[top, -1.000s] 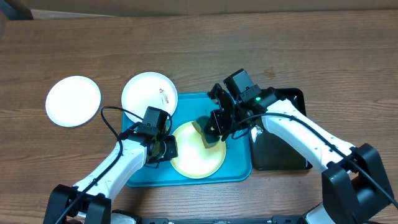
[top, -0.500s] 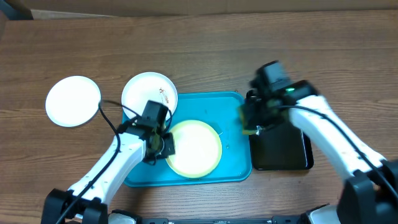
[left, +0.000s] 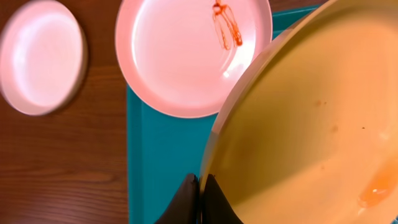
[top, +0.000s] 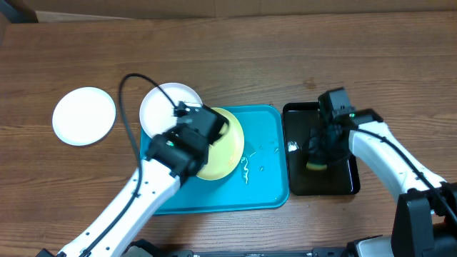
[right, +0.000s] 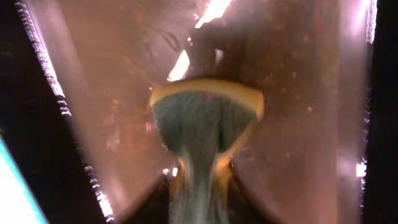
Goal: Clean dirty plates on tray and stack at the side
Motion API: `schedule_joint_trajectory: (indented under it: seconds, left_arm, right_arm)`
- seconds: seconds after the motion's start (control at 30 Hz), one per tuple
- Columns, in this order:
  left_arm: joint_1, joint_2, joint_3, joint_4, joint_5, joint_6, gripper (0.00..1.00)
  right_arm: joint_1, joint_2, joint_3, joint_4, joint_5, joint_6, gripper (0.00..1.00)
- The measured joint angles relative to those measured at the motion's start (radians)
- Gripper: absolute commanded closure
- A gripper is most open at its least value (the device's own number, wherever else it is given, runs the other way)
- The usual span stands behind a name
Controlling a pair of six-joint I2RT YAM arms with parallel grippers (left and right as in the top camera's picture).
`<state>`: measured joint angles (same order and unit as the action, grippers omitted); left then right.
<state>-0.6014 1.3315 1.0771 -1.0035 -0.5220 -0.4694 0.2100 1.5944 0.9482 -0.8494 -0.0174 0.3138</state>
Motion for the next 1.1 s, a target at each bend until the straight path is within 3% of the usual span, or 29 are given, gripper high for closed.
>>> schedule_joint_trajectory:
  seconds: [0.07, 0.13, 0.37, 0.4, 0.43, 0.47, 0.53, 0.57, 0.63, 0.67, 0.73, 0.77, 0.8, 0.83, 0.93, 0.97, 1.0, 1.07, 1.1]
  left_arm:
    - [-0.069, 0.000, 0.000, -0.004, -0.106, -0.003, 0.96]
    - [-0.130, 0.000, 0.000, -0.007, -0.208, -0.003, 0.96]
    - [-0.352, 0.000, 0.000, -0.019, -0.569, -0.003, 0.96]
    - [-0.371, 0.000, 0.000, -0.018, -0.599, -0.003, 0.96]
    - [-0.389, 0.000, 0.000, -0.019, -0.628, -0.003, 0.96]
    - [-0.403, 0.000, 0.000, -0.018, -0.653, -0.003, 0.96]
    - [-0.414, 0.000, 0.000, -0.019, -0.689, -0.003, 0.96]
    - [-0.414, 0.000, 0.000, -0.019, -0.704, -0.003, 0.96]
    - [-0.414, 0.000, 0.000, -0.019, -0.724, -0.003, 0.96]
    - [-0.414, 0.000, 0.000, -0.019, -0.732, -0.003, 0.96]
    - [-0.414, 0.000, 0.000, -0.019, -0.744, -0.003, 0.96]
    - [-0.414, 0.000, 0.000, -0.018, -0.748, -0.003, 0.96]
    - [-0.414, 0.000, 0.000, -0.018, -0.749, -0.003, 0.96]
    - [-0.414, 0.000, 0.000, -0.017, -0.752, -0.003, 0.96]
    - [-0.411, 0.000, 0.000, -0.005, -0.755, -0.003, 0.96]
    - [-0.408, 0.000, 0.000, 0.004, -0.755, -0.003, 0.96]
    - [-0.404, 0.000, 0.000, 0.011, -0.755, -0.003, 0.96]
    - [-0.381, 0.000, 0.000, 0.042, -0.754, -0.003, 0.96]
    - [-0.368, 0.000, 0.000, 0.058, -0.753, -0.003, 0.96]
  right_arm:
    - [0.000, 0.000, -0.049, 0.053, 0.004, 0.004, 0.24]
    - [0.000, 0.000, -0.073, 0.071, 0.007, -0.001, 0.19]
    - [0.000, 0.000, -0.083, 0.071, 0.010, 0.000, 0.21]
    - [0.000, 0.000, -0.084, 0.072, 0.011, 0.000, 0.38]
    - [0.000, 0.000, -0.087, 0.076, 0.011, 0.002, 0.80]
    - [0.000, 0.000, -0.093, 0.082, 0.011, -0.003, 0.96]
    - [0.000, 0.000, -0.110, 0.103, 0.010, -0.002, 0.96]
    - [0.000, 0.000, -0.120, 0.111, 0.011, -0.001, 0.95]
    - [0.000, 0.000, -0.133, 0.116, 0.010, 0.000, 0.29]
    - [0.000, 0.000, -0.134, 0.117, 0.010, 0.002, 0.20]
    - [0.000, 0.000, -0.136, 0.123, 0.013, 0.002, 0.18]
    - [0.000, 0.000, -0.136, 0.124, 0.014, 0.001, 0.27]
    - [0.000, 0.000, -0.136, 0.128, 0.017, -0.003, 0.74]
    - [0.000, 0.000, -0.136, 0.131, 0.018, 0.002, 0.96]
    - [0.000, 0.000, -0.136, 0.132, 0.021, -0.003, 0.96]
    - [0.000, 0.000, -0.137, 0.132, 0.021, -0.004, 0.81]
    - [0.000, 0.000, -0.137, 0.131, 0.021, 0.000, 0.45]
    - [0.000, 0.000, -0.137, 0.132, 0.021, 0.000, 0.00]
    - [0.000, 0.000, -0.138, 0.132, 0.021, 0.000, 0.00]
